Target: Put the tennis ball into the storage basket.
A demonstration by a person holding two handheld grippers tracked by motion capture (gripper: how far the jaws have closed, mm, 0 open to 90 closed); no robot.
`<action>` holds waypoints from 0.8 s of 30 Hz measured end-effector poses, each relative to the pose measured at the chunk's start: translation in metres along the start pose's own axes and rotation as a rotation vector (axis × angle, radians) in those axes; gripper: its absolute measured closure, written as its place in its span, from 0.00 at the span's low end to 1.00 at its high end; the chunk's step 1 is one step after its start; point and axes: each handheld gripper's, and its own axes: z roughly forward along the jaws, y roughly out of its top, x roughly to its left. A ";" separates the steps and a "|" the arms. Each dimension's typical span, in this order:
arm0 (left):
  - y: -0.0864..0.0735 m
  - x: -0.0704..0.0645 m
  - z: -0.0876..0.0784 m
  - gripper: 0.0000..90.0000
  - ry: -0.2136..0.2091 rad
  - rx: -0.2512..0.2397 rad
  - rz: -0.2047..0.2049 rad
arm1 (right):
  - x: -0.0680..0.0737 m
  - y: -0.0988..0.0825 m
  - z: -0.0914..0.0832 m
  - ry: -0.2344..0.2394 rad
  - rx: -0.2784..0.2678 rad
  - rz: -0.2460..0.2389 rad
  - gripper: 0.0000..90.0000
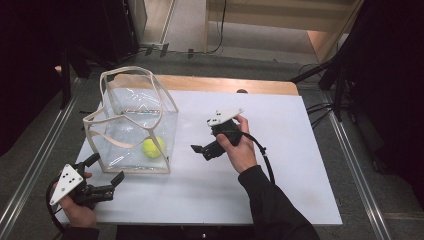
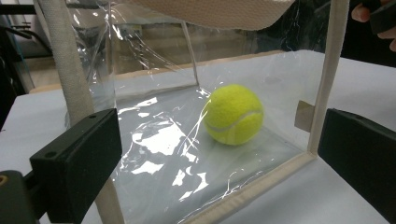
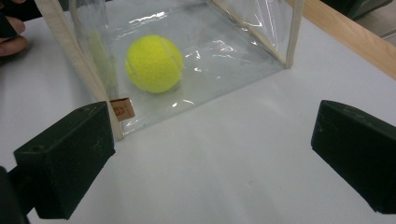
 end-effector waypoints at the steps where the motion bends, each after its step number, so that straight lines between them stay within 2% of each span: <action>1: 0.000 0.000 0.000 0.00 0.000 0.000 0.000 | -0.001 -0.004 -0.001 -0.006 -0.005 0.004 0.00; 14: 0.000 -0.001 0.000 0.00 0.002 0.002 0.002 | -0.006 -0.060 -0.017 -0.079 -0.073 0.083 0.00; 24: 0.000 -0.001 0.000 0.00 0.004 0.003 0.003 | -0.008 -0.093 -0.035 -0.124 -0.116 0.121 0.00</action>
